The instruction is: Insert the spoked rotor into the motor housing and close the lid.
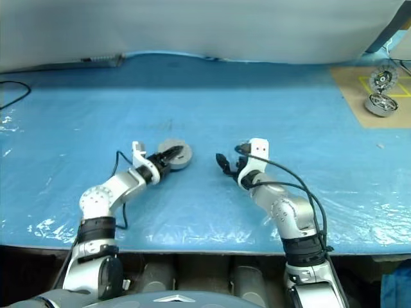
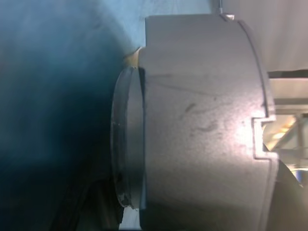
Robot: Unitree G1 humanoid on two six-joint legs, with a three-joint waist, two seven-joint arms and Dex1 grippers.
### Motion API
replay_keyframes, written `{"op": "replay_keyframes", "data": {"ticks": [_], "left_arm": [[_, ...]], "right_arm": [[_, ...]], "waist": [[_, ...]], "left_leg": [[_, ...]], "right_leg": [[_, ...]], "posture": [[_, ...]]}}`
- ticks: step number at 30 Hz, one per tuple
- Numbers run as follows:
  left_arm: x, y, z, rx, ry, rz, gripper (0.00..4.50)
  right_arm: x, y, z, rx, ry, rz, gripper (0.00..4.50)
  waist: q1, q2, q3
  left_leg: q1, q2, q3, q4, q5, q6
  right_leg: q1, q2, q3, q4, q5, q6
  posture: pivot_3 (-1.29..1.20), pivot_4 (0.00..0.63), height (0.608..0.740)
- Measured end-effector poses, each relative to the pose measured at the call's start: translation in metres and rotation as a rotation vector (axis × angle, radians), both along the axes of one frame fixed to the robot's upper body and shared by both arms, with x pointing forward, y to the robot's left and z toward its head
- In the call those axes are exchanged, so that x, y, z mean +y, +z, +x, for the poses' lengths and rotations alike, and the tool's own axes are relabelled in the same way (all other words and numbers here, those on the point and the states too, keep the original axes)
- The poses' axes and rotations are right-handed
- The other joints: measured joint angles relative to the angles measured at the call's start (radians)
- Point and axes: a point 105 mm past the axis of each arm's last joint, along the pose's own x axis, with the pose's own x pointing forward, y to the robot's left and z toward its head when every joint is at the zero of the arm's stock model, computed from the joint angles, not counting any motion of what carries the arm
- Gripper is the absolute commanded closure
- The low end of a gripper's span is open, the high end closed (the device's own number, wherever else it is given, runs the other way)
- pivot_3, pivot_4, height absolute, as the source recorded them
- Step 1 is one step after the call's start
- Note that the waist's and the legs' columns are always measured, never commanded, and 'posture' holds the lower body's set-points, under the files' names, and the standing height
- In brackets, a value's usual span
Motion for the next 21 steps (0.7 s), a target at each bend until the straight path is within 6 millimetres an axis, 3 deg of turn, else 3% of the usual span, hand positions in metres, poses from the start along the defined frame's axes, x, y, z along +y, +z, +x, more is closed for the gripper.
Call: {"op": "replay_keyframes", "data": {"ticks": [9, 14, 20, 21], "left_arm": [[-0.021, 0.012, 0.061, -0.104, 0.040, 0.193, 2.12], [-0.026, 0.016, 0.078, -0.163, 0.073, 0.341, 2.12], [-0.011, 0.002, 0.078, -0.144, 0.089, 0.446, 0.08], [-0.006, 0.000, 0.077, -0.148, 0.090, 0.468, 0.01]], "right_arm": [[-0.001, -0.003, -0.003, -0.220, 0.028, -0.303, 0.00], [0.005, -0.010, -0.007, -0.219, 0.051, -0.337, 0.00], [0.002, -0.017, -0.011, -0.190, 0.047, -0.340, 0.00], [0.002, -0.017, -0.010, -0.190, 0.045, -0.336, 0.00]], "waist": [[-0.005, 0.000, 0.000], [-0.010, -0.001, 0.000], [-0.016, -0.001, -0.001], [-0.018, -0.001, -0.001]], "left_leg": [[-0.002, -0.004, 0.000, 0.002, 0.001, 0.002], [-0.002, -0.004, 0.000, 0.001, 0.001, 0.002], [0.018, -0.003, 0.002, -0.001, 0.001, 0.003], [0.020, -0.003, 0.002, -0.001, 0.001, 0.003]], "right_leg": [[0.001, -0.004, 0.001, 0.000, 0.006, -0.007], [0.002, -0.004, 0.001, 0.001, 0.007, -0.008], [0.018, -0.004, 0.003, -0.001, 0.001, -0.009], [0.019, -0.004, 0.003, -0.001, 0.000, -0.008]], "posture": [[0.00, 0.150, 0.740], [0.00, 0.150, 0.740], [0.00, 0.150, 0.740], [0.00, 0.150, 0.740]]}}
